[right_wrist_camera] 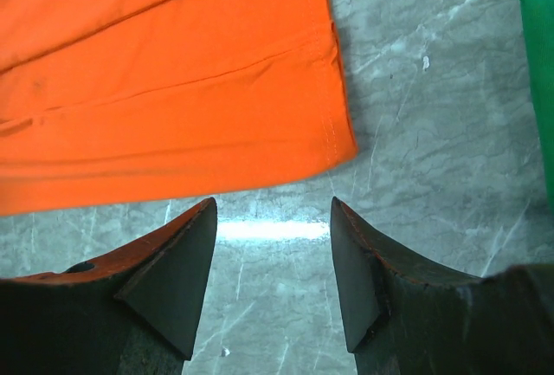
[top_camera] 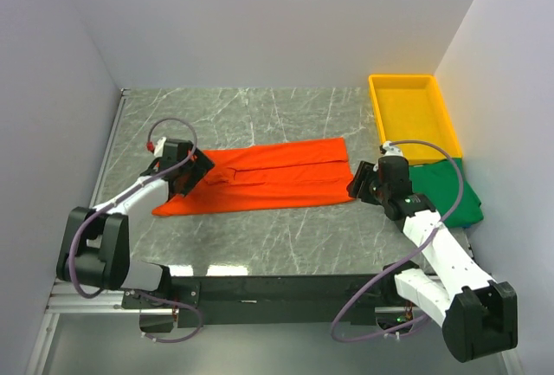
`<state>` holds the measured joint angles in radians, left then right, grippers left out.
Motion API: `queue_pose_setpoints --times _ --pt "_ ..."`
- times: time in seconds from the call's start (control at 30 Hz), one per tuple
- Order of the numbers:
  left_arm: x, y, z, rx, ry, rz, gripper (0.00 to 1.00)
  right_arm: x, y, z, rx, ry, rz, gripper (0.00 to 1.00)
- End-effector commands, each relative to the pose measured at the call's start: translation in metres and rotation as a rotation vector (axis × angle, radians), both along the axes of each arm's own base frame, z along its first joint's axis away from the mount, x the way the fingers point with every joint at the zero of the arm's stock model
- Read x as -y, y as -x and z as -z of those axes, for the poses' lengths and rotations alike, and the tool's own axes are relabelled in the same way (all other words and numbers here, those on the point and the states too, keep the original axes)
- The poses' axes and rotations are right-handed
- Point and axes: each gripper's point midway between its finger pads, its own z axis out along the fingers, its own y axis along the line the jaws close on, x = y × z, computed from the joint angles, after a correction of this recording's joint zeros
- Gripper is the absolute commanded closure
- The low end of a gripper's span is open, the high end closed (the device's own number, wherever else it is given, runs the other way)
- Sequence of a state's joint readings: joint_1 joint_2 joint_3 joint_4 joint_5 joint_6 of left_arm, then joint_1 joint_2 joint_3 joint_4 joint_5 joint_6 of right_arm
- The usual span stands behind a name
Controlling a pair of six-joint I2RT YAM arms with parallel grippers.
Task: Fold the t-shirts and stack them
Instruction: Smooth out wrinkles on the folded tshirt
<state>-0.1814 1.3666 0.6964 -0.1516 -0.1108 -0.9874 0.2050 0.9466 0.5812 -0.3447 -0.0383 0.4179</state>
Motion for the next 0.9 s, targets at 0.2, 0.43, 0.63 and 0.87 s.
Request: queue_pose_setpoints --times 0.2,0.43,0.63,0.87 --pt "0.027 -0.042 -0.022 0.086 0.022 0.012 0.09 -0.001 -0.002 -0.004 0.033 0.012 -0.023 0.38" --pt "0.029 -0.036 0.000 0.018 -0.002 -0.002 0.09 -0.001 -0.001 -0.004 0.039 0.013 -0.023 0.38" --pt "0.035 -0.040 0.003 0.018 -0.011 0.020 0.10 -0.002 0.000 -0.002 0.037 0.010 -0.025 0.38" --pt "0.050 -0.049 0.002 0.013 -0.008 0.055 0.12 -0.003 0.001 -0.002 0.036 0.007 -0.030 0.39"
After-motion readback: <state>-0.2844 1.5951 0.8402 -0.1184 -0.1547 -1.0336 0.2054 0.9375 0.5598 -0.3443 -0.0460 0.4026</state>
